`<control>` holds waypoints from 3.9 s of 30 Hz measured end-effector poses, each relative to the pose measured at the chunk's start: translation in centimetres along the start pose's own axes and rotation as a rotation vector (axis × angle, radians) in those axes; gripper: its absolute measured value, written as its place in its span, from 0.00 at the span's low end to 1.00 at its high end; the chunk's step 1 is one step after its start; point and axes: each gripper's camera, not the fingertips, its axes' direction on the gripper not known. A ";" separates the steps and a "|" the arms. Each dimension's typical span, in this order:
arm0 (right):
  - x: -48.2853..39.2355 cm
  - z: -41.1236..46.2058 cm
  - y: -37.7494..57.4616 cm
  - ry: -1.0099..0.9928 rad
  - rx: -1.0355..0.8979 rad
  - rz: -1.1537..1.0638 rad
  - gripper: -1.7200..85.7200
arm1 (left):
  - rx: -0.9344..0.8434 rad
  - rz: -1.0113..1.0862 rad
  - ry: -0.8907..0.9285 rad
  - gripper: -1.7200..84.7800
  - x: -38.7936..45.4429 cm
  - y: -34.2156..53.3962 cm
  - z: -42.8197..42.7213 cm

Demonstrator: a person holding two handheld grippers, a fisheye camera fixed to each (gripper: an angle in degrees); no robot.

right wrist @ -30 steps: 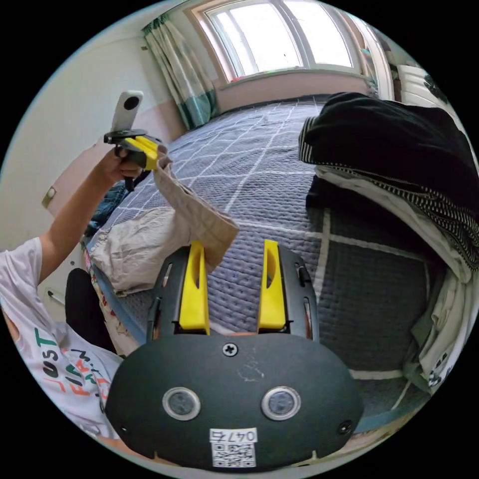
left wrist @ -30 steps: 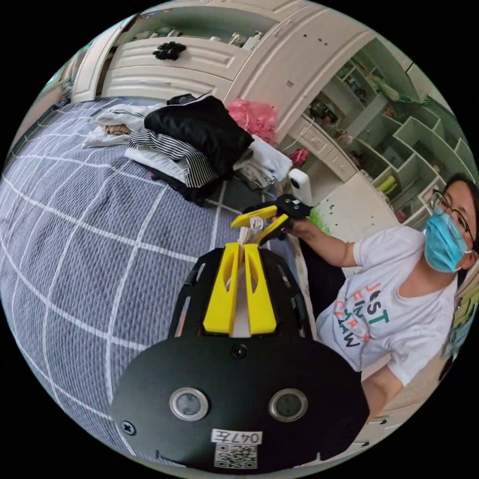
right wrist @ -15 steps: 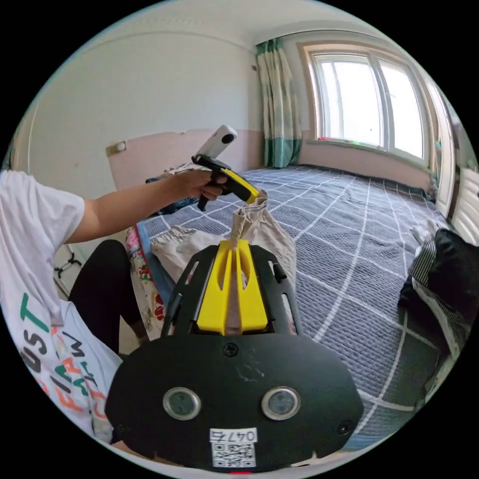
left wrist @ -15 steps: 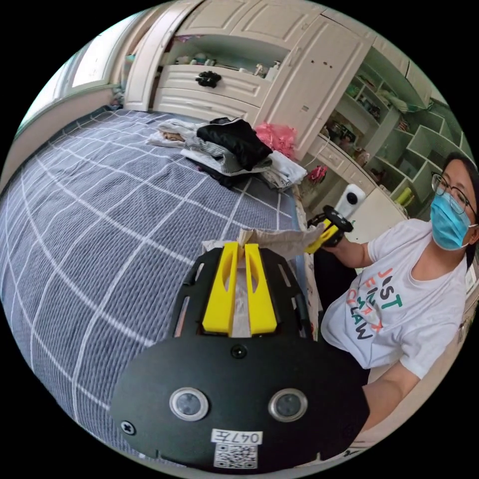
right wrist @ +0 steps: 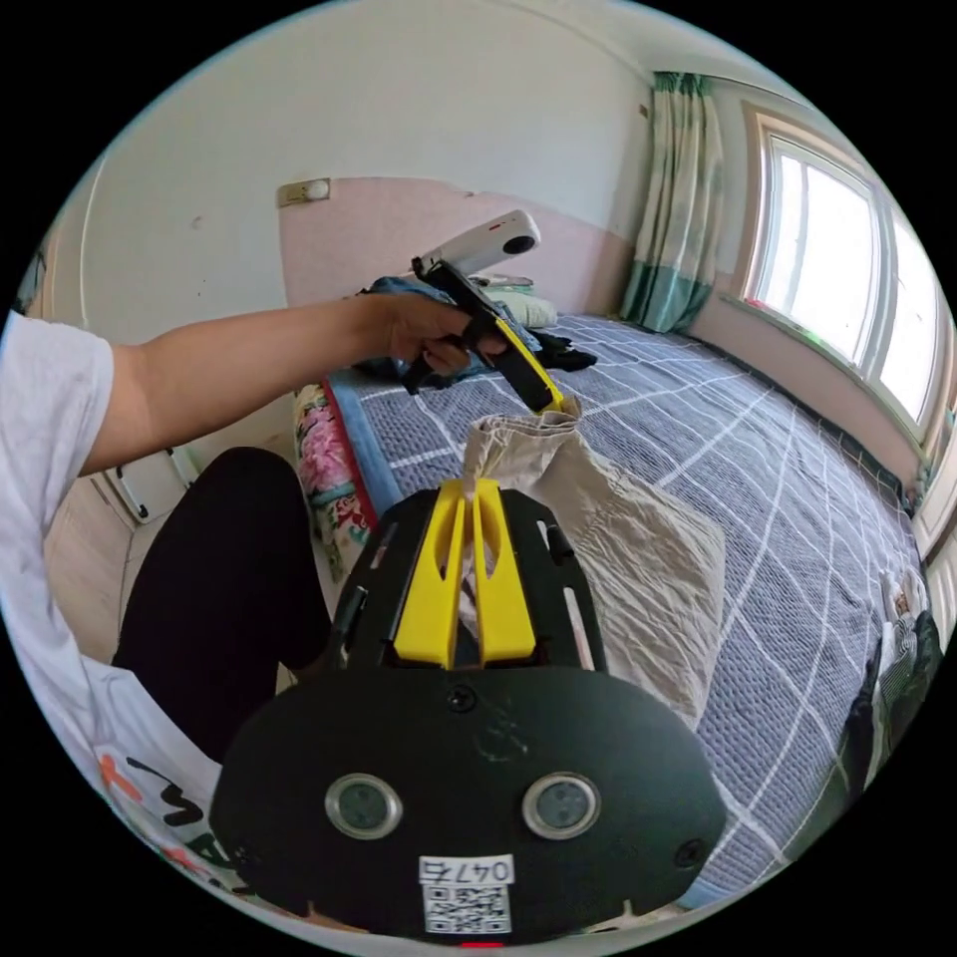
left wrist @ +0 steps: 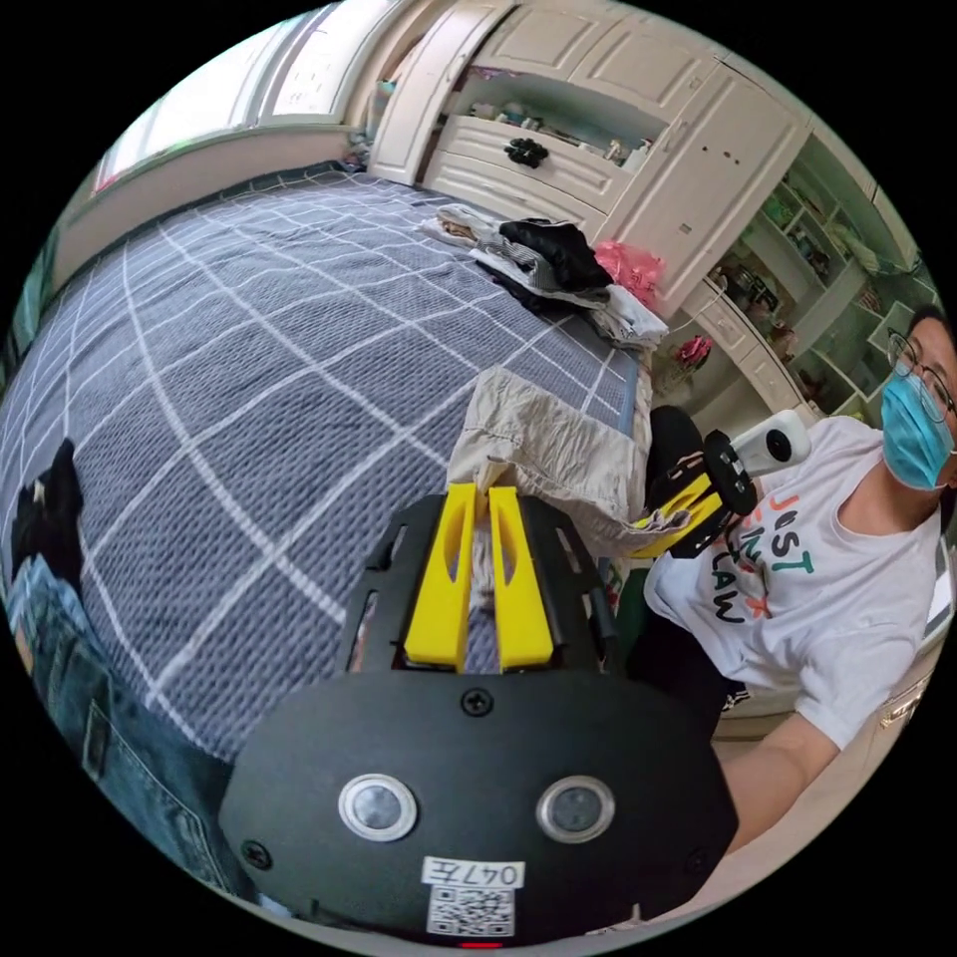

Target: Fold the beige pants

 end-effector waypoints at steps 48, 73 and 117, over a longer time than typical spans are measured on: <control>-4.8 0.3 5.9 0.317 -0.229 -0.517 0.03 | -0.096 -0.237 -0.317 0.08 22.3 8.8 -2.7; 11.1 4.1 0.2 0.009 -0.201 -0.205 0.03 | -0.138 -0.327 -0.512 0.09 19.1 8.1 -0.6; 25.3 -1.5 7.0 -0.073 -0.320 0.270 0.15 | 0.124 -0.653 -0.255 0.19 15.7 16.2 1.6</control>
